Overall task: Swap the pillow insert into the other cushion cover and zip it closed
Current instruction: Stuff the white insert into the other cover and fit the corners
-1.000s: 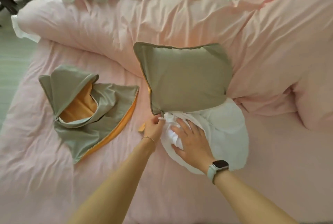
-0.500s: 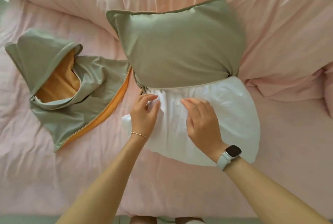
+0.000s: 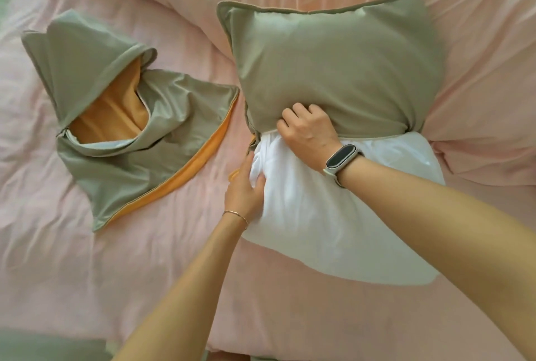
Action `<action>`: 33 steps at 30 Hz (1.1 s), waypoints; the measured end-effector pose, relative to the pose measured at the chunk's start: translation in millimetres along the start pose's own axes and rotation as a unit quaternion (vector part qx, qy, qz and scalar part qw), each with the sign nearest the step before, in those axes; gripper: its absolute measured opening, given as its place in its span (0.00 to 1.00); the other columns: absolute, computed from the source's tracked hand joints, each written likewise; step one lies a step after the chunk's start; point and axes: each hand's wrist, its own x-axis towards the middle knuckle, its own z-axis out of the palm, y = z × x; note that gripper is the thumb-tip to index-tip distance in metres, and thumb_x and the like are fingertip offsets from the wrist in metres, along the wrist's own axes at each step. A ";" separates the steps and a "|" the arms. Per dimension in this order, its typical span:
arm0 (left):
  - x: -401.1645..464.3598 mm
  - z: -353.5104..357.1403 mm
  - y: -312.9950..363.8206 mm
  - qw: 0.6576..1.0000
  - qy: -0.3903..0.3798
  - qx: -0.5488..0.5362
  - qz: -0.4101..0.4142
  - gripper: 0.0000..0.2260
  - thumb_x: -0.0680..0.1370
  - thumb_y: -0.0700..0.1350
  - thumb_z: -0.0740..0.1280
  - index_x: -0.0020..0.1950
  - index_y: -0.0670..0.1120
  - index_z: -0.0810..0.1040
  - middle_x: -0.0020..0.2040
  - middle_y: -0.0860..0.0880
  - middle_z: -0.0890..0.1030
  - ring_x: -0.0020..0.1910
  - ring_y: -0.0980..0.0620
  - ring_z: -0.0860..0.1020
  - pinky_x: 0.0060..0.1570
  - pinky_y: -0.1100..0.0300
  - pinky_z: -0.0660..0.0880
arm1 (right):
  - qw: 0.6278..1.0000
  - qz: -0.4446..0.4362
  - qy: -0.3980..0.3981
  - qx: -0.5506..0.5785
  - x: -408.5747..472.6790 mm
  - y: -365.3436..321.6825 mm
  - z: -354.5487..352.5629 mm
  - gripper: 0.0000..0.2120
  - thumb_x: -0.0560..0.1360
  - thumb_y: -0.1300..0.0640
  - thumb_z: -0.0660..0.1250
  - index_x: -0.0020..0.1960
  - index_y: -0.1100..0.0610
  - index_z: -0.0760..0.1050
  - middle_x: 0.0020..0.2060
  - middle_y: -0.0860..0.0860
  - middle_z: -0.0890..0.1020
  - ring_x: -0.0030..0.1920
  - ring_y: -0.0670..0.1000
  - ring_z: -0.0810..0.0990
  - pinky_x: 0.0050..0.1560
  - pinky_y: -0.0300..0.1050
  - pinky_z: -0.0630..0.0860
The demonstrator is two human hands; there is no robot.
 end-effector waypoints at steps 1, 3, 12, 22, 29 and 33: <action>0.5 1.9 1.7 1.000 0.021 -0.011 0.018 0.20 0.77 0.47 0.60 0.69 0.57 0.67 0.59 0.51 0.78 0.61 0.51 0.73 0.57 0.55 0.71 | 0.998 0.012 -0.024 0.050 2.4 -0.2 -3.6 0.11 0.62 0.68 0.54 0.26 0.56 0.70 0.25 0.52 0.72 0.26 0.53 0.72 0.27 0.39 0.59; -5.4 4.1 13.5 0.994 0.075 -0.057 0.053 0.19 0.77 0.41 0.59 0.66 0.52 0.72 0.53 0.53 0.80 0.55 0.53 0.75 0.54 0.60 0.71 | 0.981 0.079 -0.069 0.165 5.9 -5.8 -14.1 0.08 0.64 0.66 0.59 0.28 0.59 0.73 0.26 0.54 0.76 0.27 0.56 0.76 0.26 0.38 0.62; -41.1 -38.0 69.0 0.931 0.285 -0.174 0.147 0.08 0.73 0.39 0.61 0.51 0.43 0.74 0.40 0.62 0.76 0.40 0.65 0.75 0.39 0.75 0.67 | 0.547 0.477 -0.115 0.678 24.2 -36.5 -94.9 0.10 0.76 0.62 0.62 0.37 0.63 0.77 0.32 0.52 0.76 0.36 0.49 0.71 0.40 0.43 0.68; -59.2 -147.2 126.2 0.891 0.288 0.075 0.344 0.10 0.71 0.46 0.64 0.47 0.47 0.82 0.38 0.51 0.82 0.36 0.54 0.76 0.37 0.62 0.69 | 0.054 0.438 -0.121 0.889 43.0 -26.8 -158.2 0.16 0.72 0.62 0.59 0.56 0.66 0.76 0.51 0.59 0.81 0.51 0.55 0.80 0.55 0.48 0.76; 26.2 -113.0 103.6 0.908 -0.025 0.348 0.231 0.10 0.75 0.51 0.64 0.53 0.51 0.81 0.53 0.47 0.80 0.55 0.44 0.76 0.52 0.57 0.68 | 0.320 0.607 -0.105 0.719 23.2 -46.8 -90.0 0.10 0.73 0.67 0.62 0.34 0.60 0.77 0.28 0.51 0.79 0.33 0.53 0.77 0.32 0.41 0.74; 38.6 -107.1 75.1 0.850 -0.017 0.431 0.301 0.19 0.74 0.56 0.55 0.45 0.50 0.83 0.51 0.45 0.80 0.49 0.42 0.78 0.46 0.52 0.73 | 0.716 0.476 -0.163 0.484 19.7 -44.4 -57.8 0.07 0.75 0.60 0.59 0.39 0.57 0.70 0.34 0.53 0.77 0.40 0.56 0.73 0.39 0.47 0.67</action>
